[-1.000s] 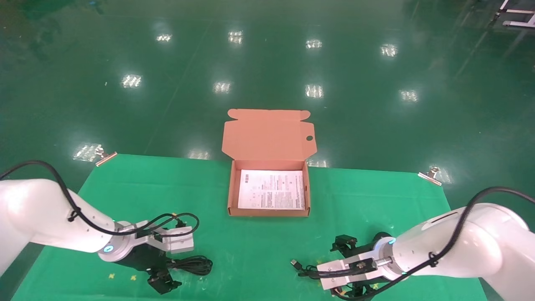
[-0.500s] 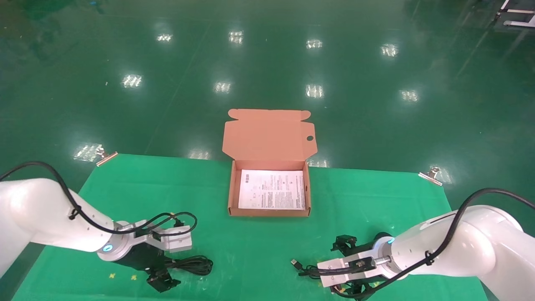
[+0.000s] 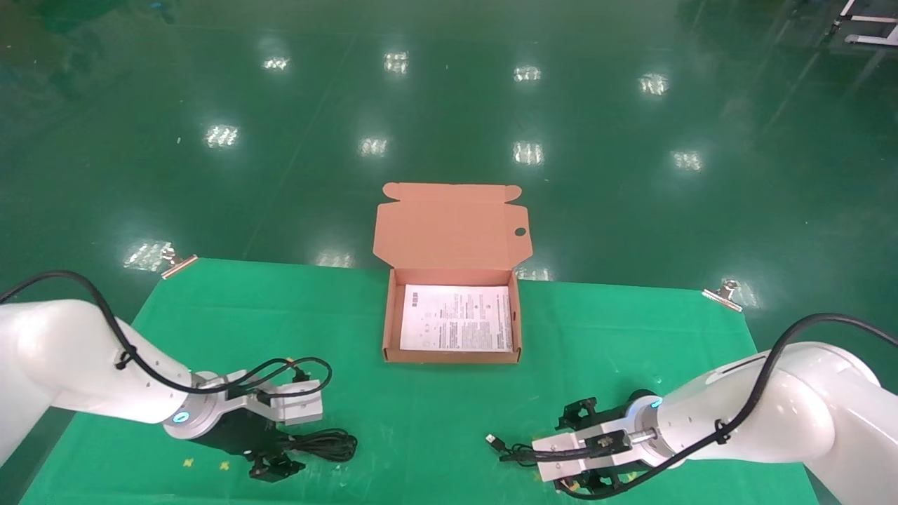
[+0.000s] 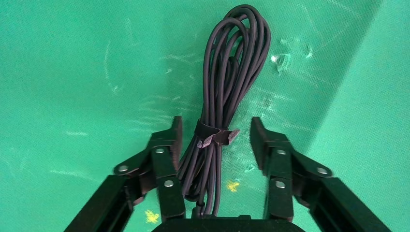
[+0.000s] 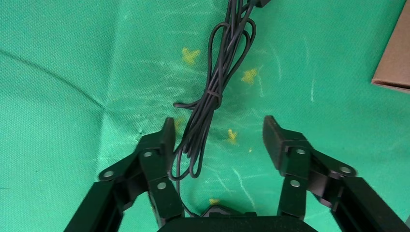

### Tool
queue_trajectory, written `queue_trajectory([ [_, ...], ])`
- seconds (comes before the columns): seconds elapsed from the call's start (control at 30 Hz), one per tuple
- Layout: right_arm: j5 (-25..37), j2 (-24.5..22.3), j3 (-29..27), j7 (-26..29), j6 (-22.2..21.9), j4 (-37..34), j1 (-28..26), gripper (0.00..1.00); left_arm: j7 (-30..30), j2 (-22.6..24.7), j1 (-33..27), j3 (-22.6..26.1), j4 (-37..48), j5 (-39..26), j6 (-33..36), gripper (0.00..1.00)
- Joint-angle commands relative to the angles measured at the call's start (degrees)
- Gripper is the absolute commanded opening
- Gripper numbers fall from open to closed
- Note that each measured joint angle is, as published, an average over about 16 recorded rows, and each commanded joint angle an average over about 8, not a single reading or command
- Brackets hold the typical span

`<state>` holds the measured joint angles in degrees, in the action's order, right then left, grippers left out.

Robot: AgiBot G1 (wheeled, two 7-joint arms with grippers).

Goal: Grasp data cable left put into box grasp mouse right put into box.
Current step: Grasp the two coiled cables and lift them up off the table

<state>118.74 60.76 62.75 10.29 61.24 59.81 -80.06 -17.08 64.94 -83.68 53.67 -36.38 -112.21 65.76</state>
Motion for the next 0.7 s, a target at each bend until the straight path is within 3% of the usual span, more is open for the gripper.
queue_trajectory([
  [0.03, 0.0, 0.0, 0.0, 0.0, 0.1, 0.1, 0.0, 0.00, 0.0, 0.0, 0.0, 0.0, -0.1, 0.0, 0.0, 0.00],
  [0.7, -0.1, -0.1, 0.0, 0.1, 0.1, 0.2, -0.1, 0.00, -0.1, -0.1, 0.1, 0.1, -0.3, -0.1, 0.1, 0.00],
])
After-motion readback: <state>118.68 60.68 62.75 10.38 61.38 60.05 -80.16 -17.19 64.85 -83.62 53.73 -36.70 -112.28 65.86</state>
